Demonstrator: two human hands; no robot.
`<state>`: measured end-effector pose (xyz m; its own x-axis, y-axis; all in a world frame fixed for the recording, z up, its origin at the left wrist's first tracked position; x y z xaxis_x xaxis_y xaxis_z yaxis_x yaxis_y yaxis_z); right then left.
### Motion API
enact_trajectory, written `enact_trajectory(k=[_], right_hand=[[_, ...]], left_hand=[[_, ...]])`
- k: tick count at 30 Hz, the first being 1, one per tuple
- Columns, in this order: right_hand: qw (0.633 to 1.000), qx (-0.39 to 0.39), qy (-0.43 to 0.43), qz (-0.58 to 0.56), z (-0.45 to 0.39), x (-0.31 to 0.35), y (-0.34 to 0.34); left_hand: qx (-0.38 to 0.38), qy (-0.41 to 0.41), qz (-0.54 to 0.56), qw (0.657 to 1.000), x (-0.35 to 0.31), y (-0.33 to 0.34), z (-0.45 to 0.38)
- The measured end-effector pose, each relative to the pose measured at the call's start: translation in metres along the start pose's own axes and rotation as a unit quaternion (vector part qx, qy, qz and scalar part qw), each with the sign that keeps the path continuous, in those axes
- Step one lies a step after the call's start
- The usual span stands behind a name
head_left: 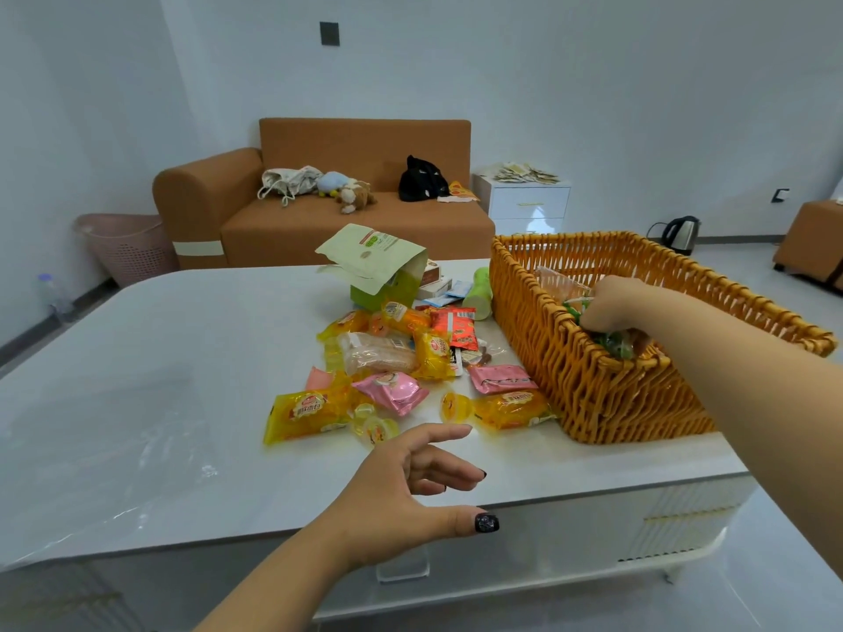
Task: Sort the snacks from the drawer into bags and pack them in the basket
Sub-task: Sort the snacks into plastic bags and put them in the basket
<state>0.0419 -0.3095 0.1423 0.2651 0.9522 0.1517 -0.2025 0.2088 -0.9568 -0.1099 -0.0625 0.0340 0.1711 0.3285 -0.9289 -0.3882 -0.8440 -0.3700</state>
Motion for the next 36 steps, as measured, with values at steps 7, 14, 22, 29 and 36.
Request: enact_trajectory(k=[7,14,22,29,36], right_hand=[[0.984,-0.161,-0.054,0.045,0.033,0.018,-0.012],[0.948,-0.238,-0.204,-0.047,0.113,0.066,0.078],[0.951,-0.068,-0.205,-0.221,0.148,0.077,0.138],[0.953,-0.016,-0.24,-0.183,0.161,0.103,0.161],[0.952,0.013,-0.271,-0.145,0.169,0.125,0.176]], left_hand=[[-0.056,-0.049,0.045,0.996,0.002,-0.006,-0.002],[-0.119,-0.076,0.023,0.99,0.012,-0.028,-0.004],[-0.197,-0.117,-0.216,0.949,0.023,-0.093,0.021],[-0.239,-0.39,-0.417,0.785,0.078,-0.174,0.091],[-0.249,-0.519,-0.33,0.748,0.135,-0.212,0.153]])
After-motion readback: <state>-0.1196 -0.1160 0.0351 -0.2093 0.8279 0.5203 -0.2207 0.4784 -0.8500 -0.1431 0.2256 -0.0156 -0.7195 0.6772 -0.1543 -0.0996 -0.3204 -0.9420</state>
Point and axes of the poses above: each hand's wrist, its own z-axis away from the middle knuckle, its own y-axis out of the palm, x = y × z, the point moved 6 cm from there along -z, towards the middle knuckle, and after that the axes turned 5 degrees about x, right-handed, at the moved point
